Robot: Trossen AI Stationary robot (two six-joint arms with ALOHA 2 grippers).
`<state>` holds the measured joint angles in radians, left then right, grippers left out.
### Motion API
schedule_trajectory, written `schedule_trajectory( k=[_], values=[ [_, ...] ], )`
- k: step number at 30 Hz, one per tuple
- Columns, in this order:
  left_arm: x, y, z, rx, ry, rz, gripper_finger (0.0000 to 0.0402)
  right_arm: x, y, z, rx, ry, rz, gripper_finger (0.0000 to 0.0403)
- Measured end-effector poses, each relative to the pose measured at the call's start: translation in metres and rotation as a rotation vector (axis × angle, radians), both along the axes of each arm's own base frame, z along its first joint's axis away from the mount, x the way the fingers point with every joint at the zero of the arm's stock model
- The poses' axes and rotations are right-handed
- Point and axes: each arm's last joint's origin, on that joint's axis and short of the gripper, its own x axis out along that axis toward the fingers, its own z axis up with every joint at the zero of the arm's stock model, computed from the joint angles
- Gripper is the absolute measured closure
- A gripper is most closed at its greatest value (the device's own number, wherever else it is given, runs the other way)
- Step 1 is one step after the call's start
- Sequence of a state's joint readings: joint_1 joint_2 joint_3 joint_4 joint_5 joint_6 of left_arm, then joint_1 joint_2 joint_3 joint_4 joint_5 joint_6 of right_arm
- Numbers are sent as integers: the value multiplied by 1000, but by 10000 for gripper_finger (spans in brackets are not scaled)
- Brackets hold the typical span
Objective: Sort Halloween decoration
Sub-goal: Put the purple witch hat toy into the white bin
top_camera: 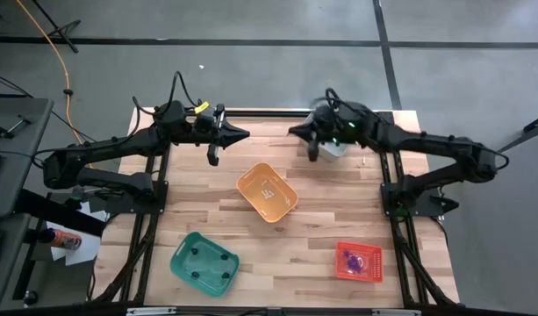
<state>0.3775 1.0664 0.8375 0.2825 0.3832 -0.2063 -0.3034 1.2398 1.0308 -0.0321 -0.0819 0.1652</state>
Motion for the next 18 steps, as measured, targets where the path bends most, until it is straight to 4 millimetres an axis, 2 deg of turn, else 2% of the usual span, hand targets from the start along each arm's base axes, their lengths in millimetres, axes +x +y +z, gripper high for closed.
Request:
schedule_trajectory(
  k=[4, 9, 14, 18],
  values=[
    [0, 0, 0, -2, 0, 3, 401, 2, -34, -10, 26, 292, -226, 403],
    [0, 0, 0, -36, 1, 2, 402, -8, -75, -49, 251, 505, -454, 403],
    [0, 0, 0, -72, 2, 0, 402, -21, -103, -94, 479, 595, -655, 403],
    [0, 0, 0, -72, 2, 0, 402, -23, -122, -115, 579, 591, -768, 403]
  ],
)
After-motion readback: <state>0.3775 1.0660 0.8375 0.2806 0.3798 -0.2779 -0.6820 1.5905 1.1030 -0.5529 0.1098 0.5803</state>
